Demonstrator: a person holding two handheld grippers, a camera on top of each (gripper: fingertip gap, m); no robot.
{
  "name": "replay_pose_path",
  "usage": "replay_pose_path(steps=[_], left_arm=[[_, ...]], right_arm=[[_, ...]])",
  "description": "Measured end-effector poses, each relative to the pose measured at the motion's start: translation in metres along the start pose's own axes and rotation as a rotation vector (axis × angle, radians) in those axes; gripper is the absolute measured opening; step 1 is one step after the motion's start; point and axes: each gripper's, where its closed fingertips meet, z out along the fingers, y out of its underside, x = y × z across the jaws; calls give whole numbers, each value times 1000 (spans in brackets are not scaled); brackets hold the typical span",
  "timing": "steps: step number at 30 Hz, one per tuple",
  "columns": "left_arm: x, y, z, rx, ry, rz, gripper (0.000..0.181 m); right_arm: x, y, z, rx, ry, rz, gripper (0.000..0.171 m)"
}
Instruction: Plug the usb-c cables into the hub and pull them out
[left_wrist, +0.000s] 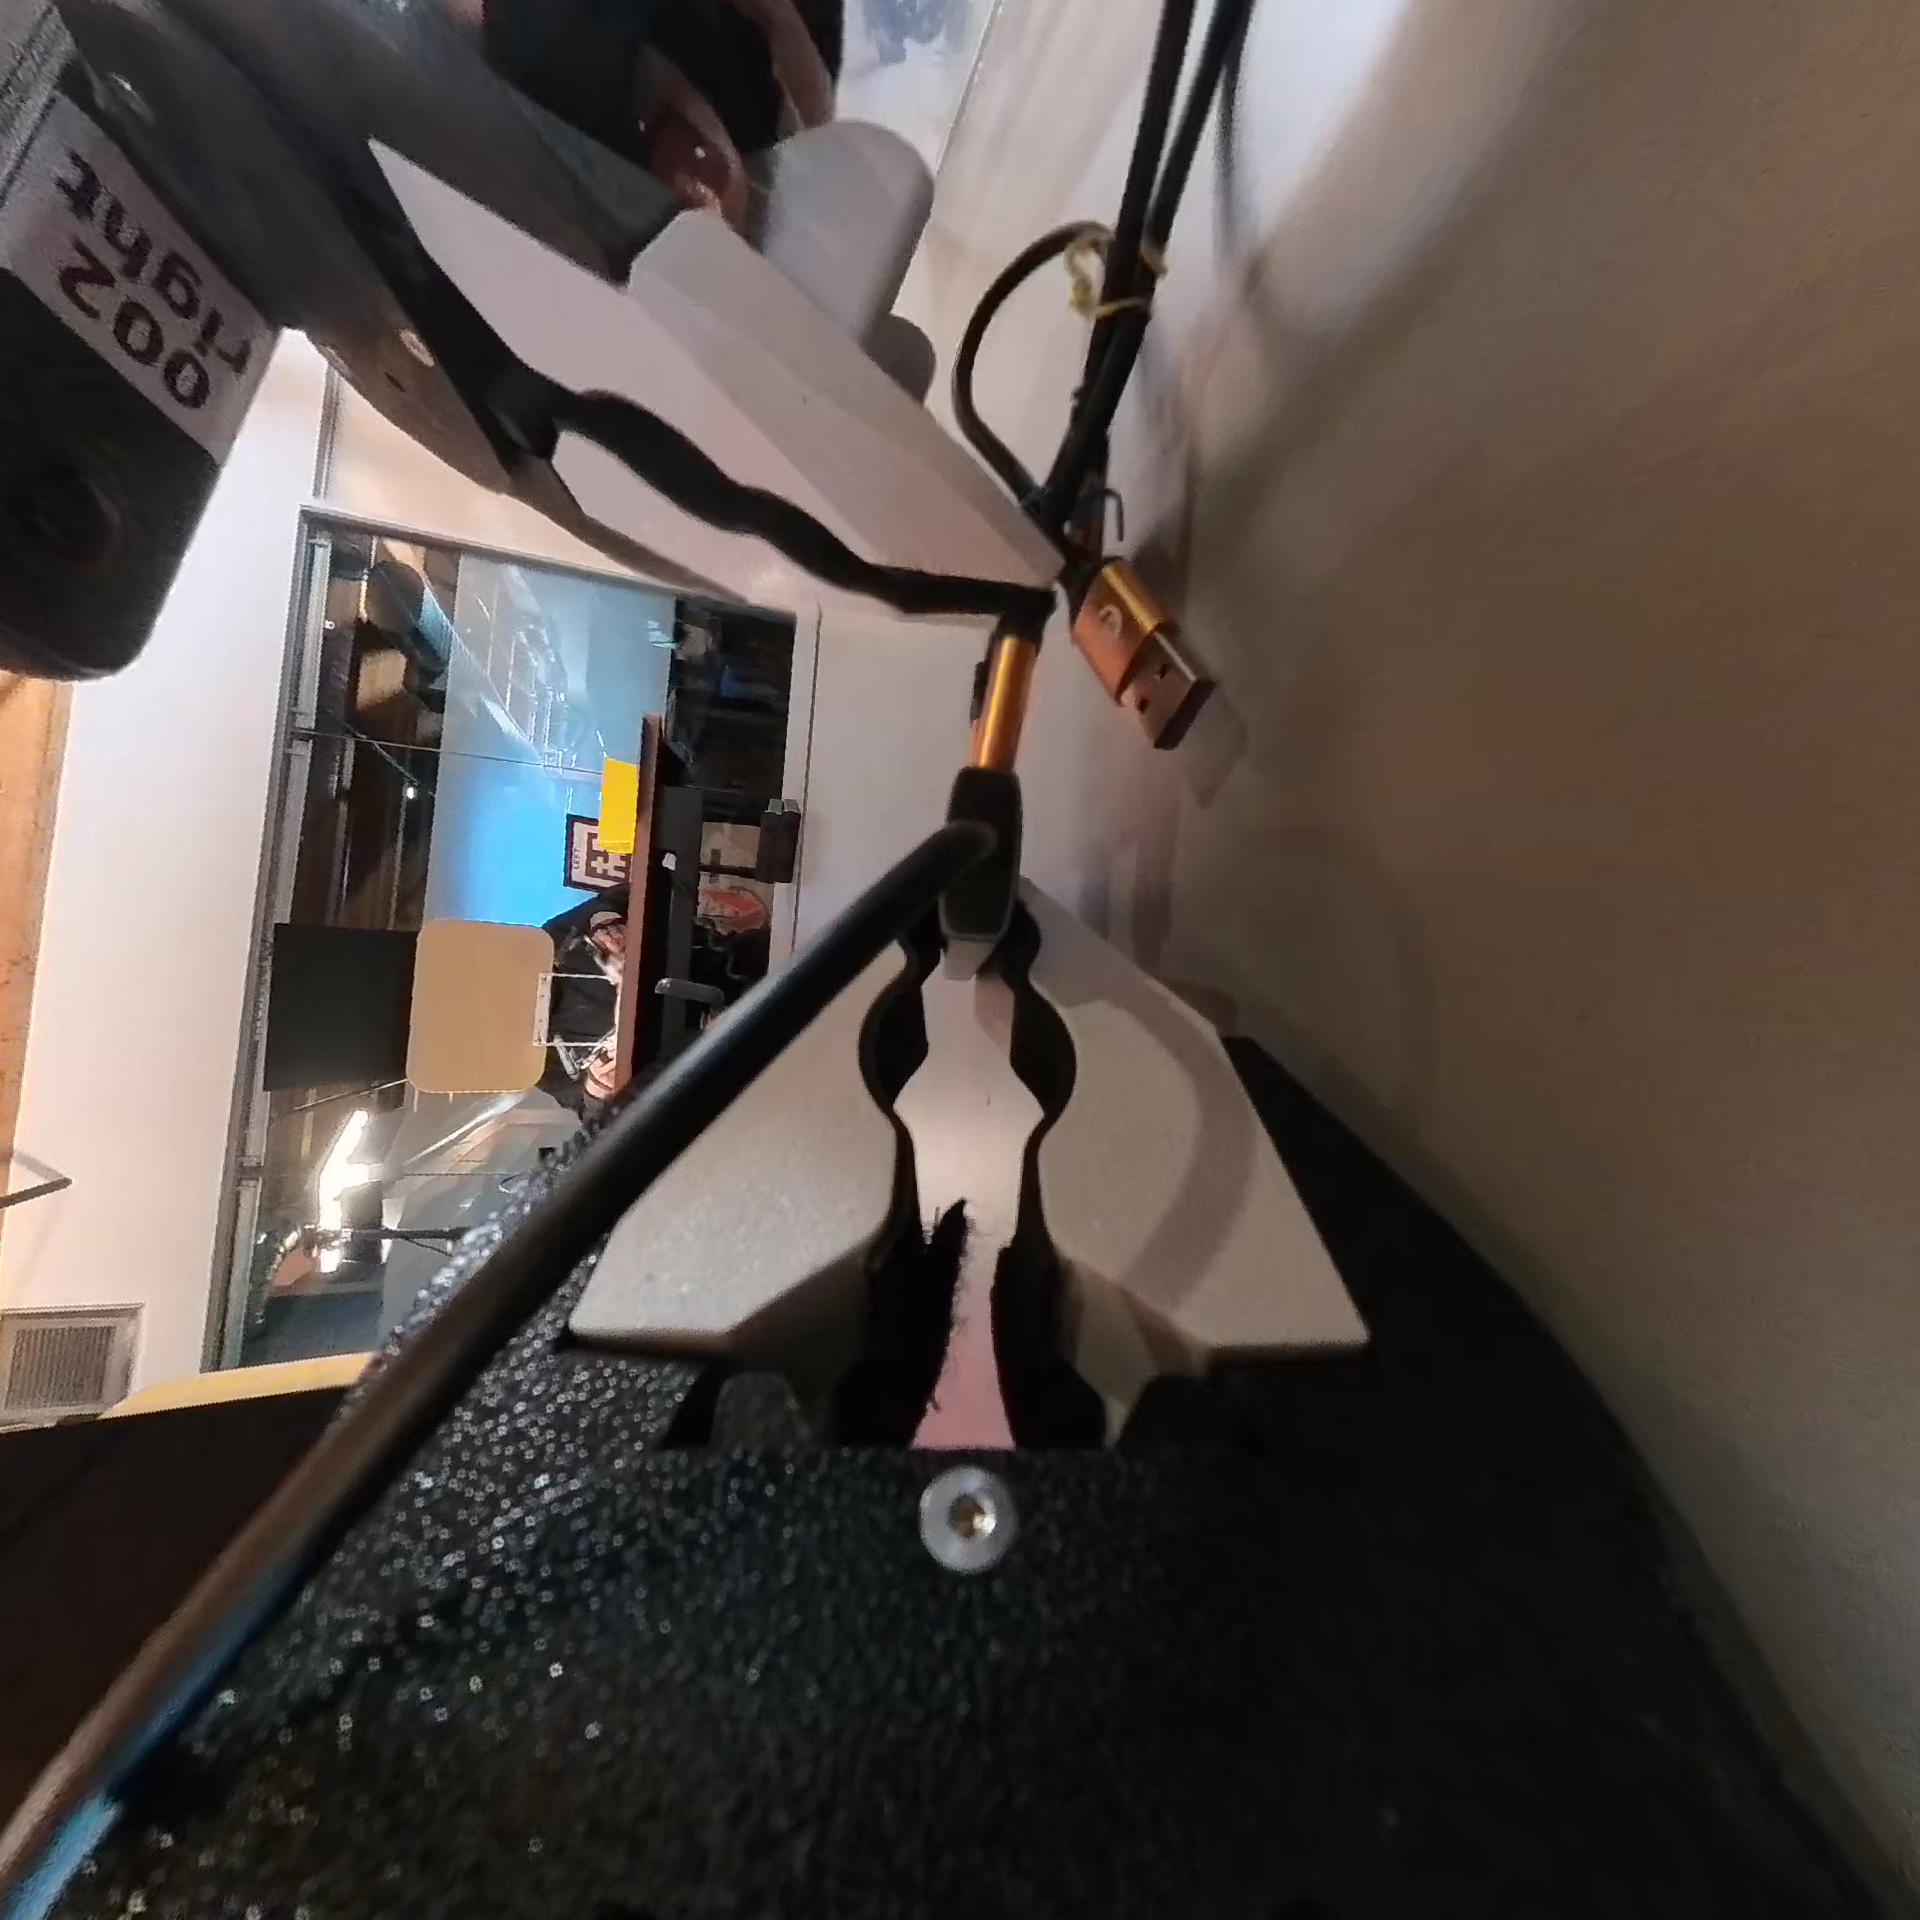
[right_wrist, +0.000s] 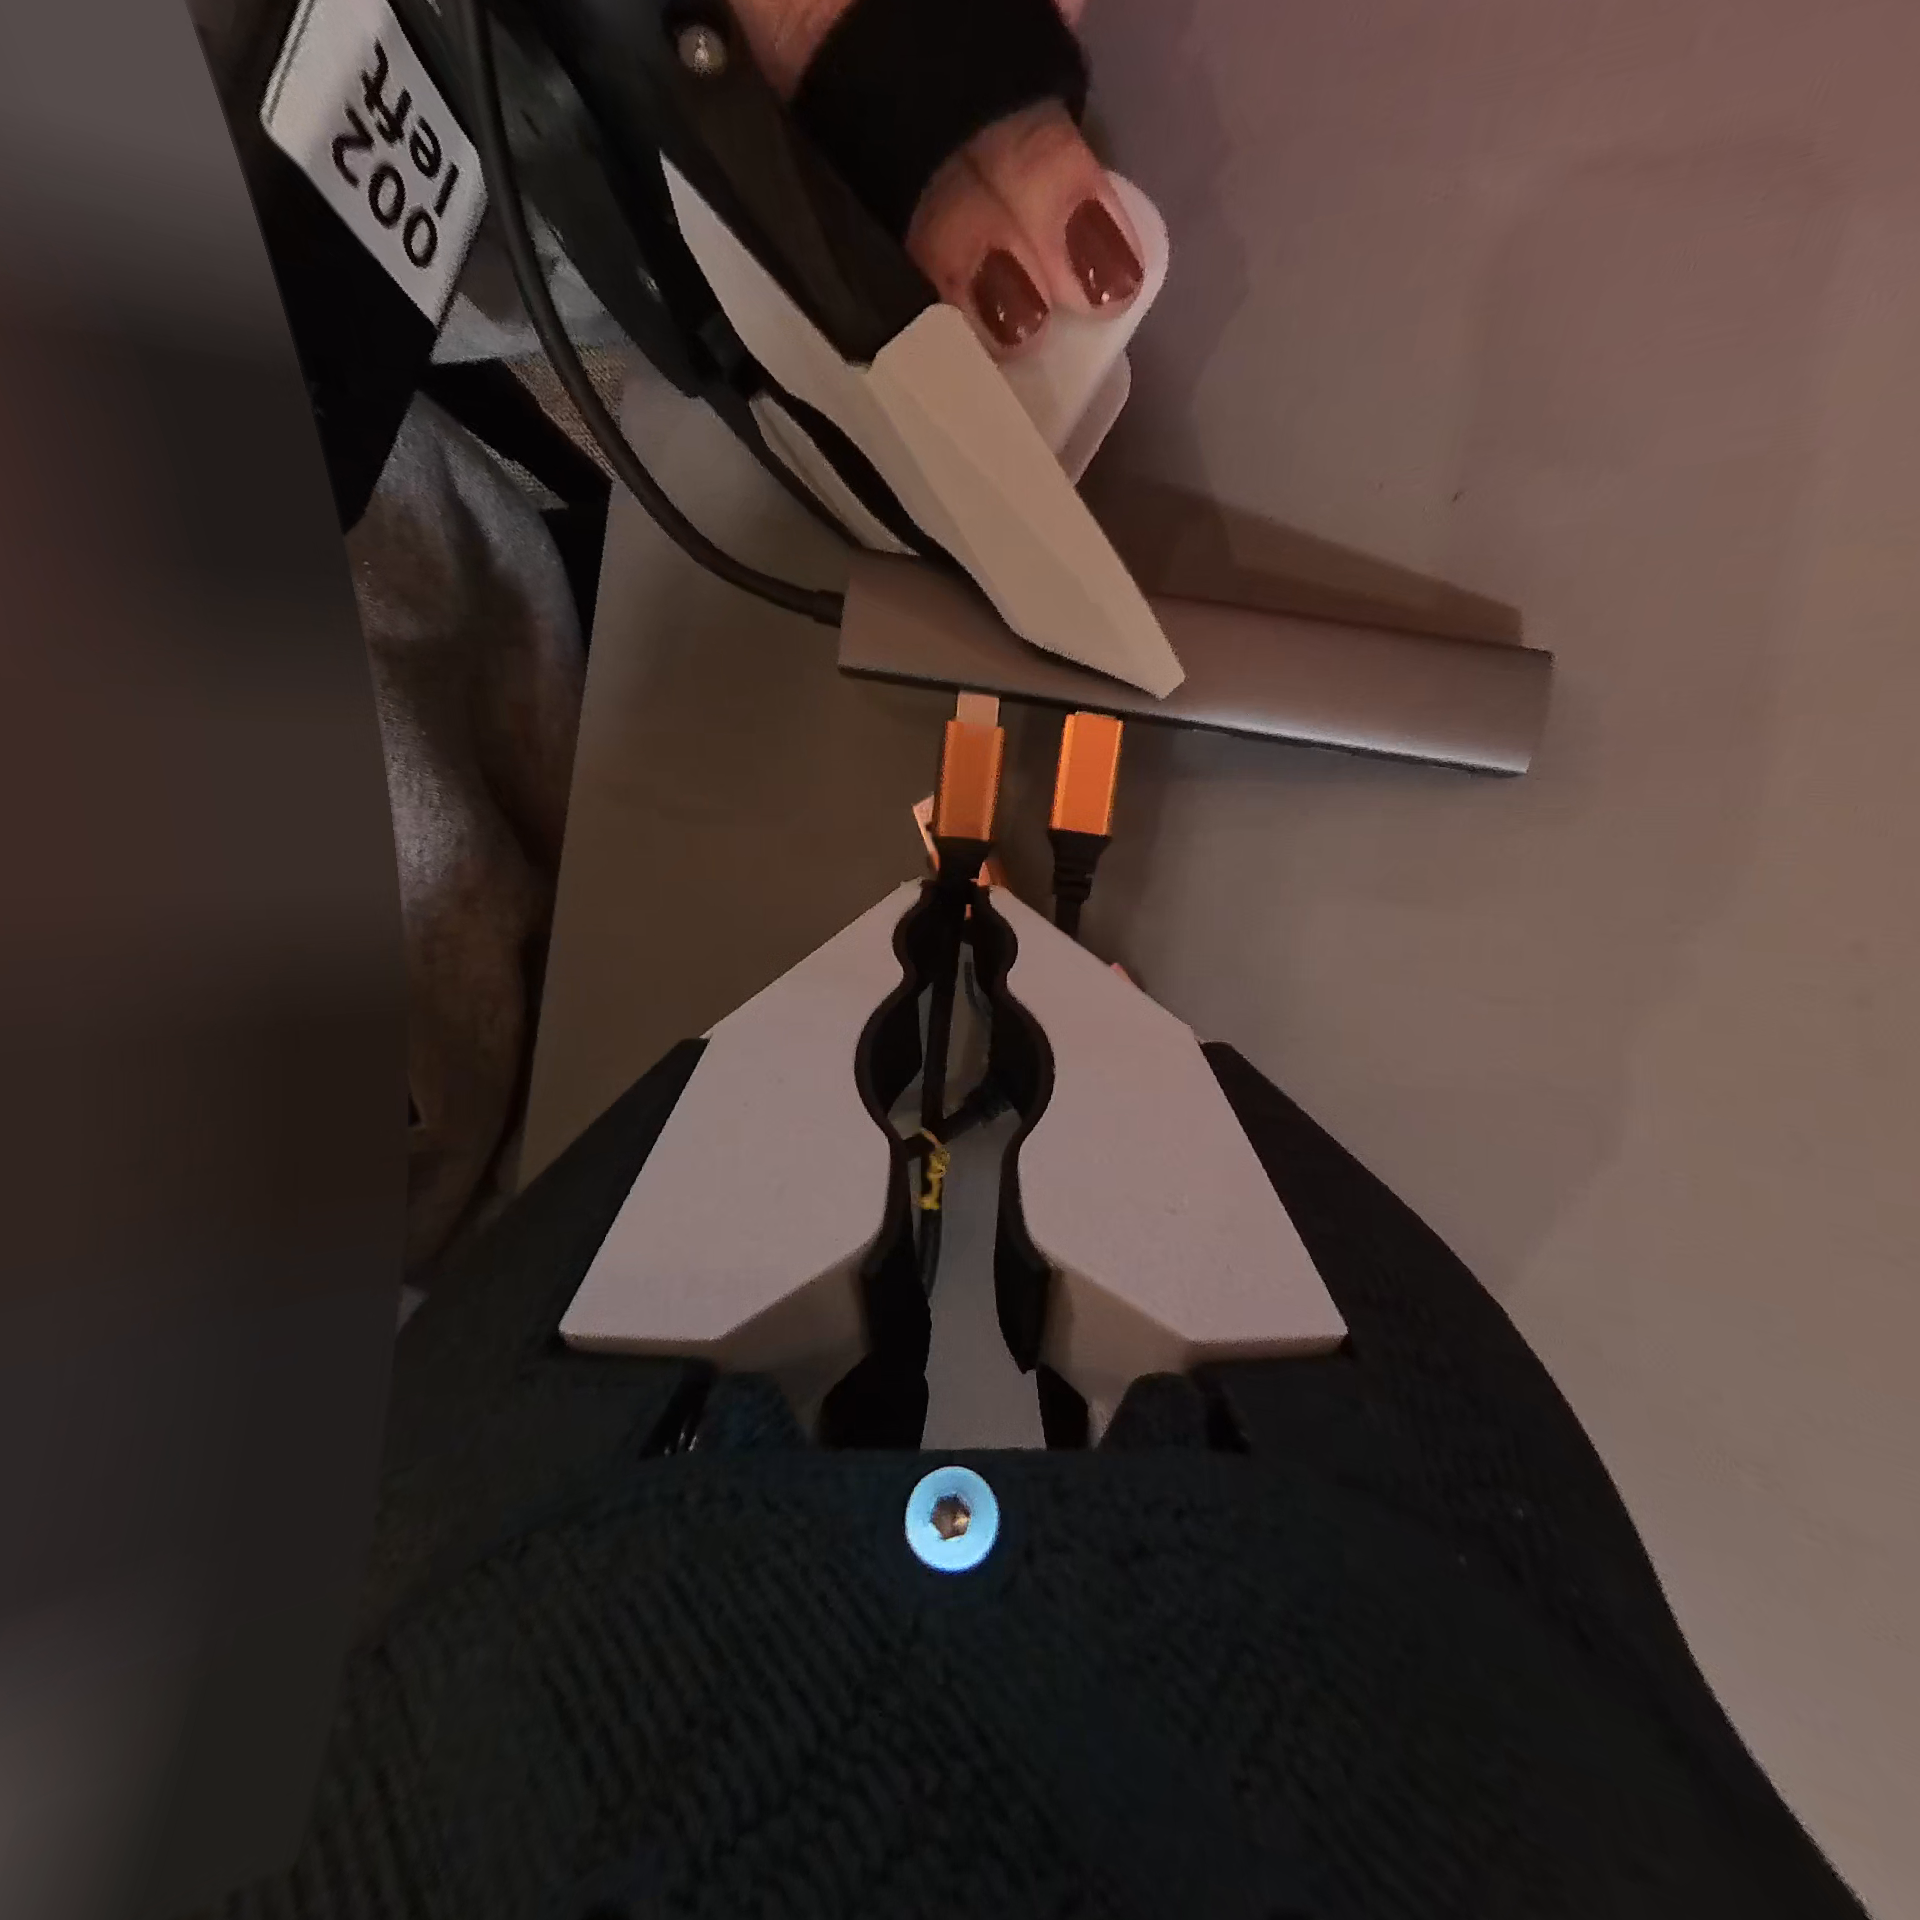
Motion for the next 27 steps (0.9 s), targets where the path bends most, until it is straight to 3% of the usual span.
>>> replay_pose_path(steps=[6,13,19,23,27], left_arm=[[0,4,0,-25,-3,11,10],[1,13,2,-98,-6,27,9],[-1,16,1,-133,-15,35,8],[-3,20,2,-163,-30,31,8],[-3,25,2,-204,-27,16,7]], right_arm=[[5,-4,1,18,58,-44,3],[14,-6,9,203,217,-73,3],[13,-11,8,242,216,-111,2],[11,-24,0,366,167,-101,2],[15,-24,7,330,210,-118,3]])
